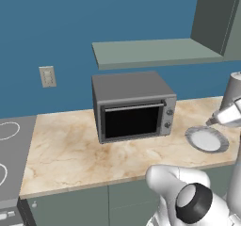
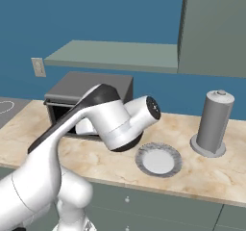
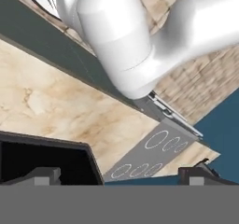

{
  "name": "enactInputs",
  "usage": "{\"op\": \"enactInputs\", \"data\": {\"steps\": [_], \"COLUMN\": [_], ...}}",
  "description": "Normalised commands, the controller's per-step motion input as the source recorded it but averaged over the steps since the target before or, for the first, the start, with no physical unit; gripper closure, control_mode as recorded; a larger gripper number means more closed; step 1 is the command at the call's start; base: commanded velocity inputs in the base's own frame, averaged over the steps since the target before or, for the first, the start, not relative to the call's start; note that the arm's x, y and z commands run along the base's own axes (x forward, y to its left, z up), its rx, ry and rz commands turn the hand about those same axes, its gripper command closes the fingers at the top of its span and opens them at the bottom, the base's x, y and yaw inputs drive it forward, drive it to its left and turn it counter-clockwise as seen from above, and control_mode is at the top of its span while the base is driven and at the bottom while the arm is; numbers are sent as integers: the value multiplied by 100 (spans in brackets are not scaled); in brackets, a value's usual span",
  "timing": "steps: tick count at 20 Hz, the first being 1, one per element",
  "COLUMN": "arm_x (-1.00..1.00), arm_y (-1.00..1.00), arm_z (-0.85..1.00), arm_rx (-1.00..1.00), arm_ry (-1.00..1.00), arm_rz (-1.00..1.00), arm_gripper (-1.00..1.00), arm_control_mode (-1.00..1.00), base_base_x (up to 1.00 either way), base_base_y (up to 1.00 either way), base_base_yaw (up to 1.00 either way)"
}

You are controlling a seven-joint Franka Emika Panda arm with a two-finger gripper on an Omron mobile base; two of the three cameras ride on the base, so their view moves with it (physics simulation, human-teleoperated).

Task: Pull the toaster oven rack outwards. Pick up the baguette from the plate and place it on the toaster oven rack. Close the toaster oven door fully and set the temperature to the lowest setting.

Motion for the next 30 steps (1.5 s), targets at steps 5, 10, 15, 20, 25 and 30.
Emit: {"op": "enactInputs", "data": {"steps": [5,10,15,20,25,30], "arm_x": [0,0,0,12,33,15], "arm_y": [0,10,41,36,0,0], "arm_z": [3,1,0,19,34,16], "arm_rx": [-1,0,-2,-7,0,0], "arm_ry": [33,16,0,16,43,30], "arm_rz": [-30,-30,-26,-20,-12,-32], "arm_gripper": [-100,-100,100,100,100,100], "arm_control_mode": [-100,-100,-100,-100,-100,-100], "base_base_x": [0,0,0,0,0,0], "base_base_y": [0,0,0,0,0,0], "base_base_yaw": [0,0,0,0,0,0]}}
